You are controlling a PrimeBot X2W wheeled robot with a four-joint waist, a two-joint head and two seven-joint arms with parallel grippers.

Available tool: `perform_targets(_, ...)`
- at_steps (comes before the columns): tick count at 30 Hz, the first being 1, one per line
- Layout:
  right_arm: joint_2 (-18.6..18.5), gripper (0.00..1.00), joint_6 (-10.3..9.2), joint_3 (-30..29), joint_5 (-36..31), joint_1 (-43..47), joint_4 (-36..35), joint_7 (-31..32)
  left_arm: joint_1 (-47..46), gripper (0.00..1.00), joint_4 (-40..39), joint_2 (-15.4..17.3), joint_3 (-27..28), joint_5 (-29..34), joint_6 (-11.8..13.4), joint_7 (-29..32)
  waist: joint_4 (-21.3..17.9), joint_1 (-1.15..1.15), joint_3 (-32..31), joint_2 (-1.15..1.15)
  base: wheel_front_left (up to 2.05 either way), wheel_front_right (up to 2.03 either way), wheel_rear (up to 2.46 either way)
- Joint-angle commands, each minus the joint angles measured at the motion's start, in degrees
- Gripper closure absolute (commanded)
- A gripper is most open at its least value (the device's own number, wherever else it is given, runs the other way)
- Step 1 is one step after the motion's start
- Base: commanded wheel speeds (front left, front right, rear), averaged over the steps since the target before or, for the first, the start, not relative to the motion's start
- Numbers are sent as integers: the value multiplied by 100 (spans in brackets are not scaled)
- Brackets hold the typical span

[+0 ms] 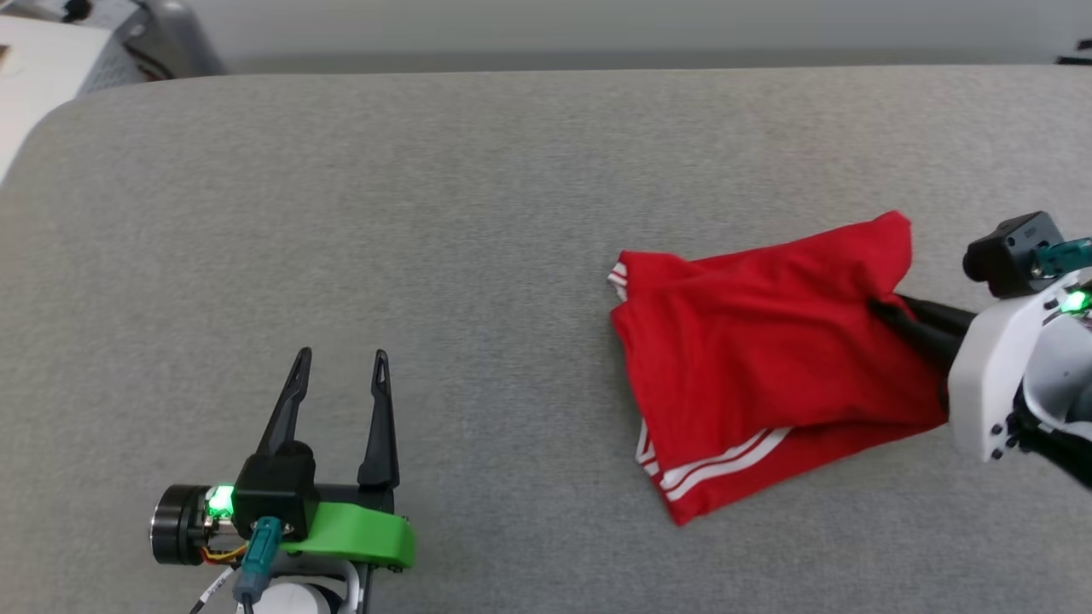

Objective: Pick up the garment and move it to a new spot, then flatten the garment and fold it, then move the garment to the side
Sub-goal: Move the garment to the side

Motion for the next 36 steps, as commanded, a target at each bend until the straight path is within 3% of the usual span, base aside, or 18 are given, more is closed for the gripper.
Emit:
perform_targets(1, -112, 100, 1, -16, -122, -152, -48, 6, -26, 0, -18, 16, 9, 22, -9, -34, -406, 0, 37, 0, 0, 0, 0)
perform_targets(10, -496, 100, 1, -86, -560, -586, 145, 30, -185, 0, -156, 113, 112, 60, 10, -34, -977, 0, 469, 0, 0, 0, 0)
perform_targets(21, -1145, 100, 1, -473, -1083, -1369, 1818, -195, -650, 0, -470, 352, 125, 163, -55, -34, -953, 0, 1408, 0, 0, 0, 0)
perform_targets(34, -1001, 100, 1, -1045, -1665, -2049, 3695, -831, -868, 0, -669, 469, 1, 219, -9, -34, -777, 0, 1818, 0, 0, 0, 0)
perform_targets(35, -925, 60, 1, -1088, -1695, -2088, 3797, -926, -862, 0, -662, 475, -1, 215, 3, -34, -781, 0, 1799, 0, 0, 0, 0)
perform_targets(36, -858, 5, 1, -1103, -1715, -2108, 3865, -980, -852, 0, -651, 478, -2, 212, 13, -34, -788, 0, 1771, 0, 0, 0, 0)
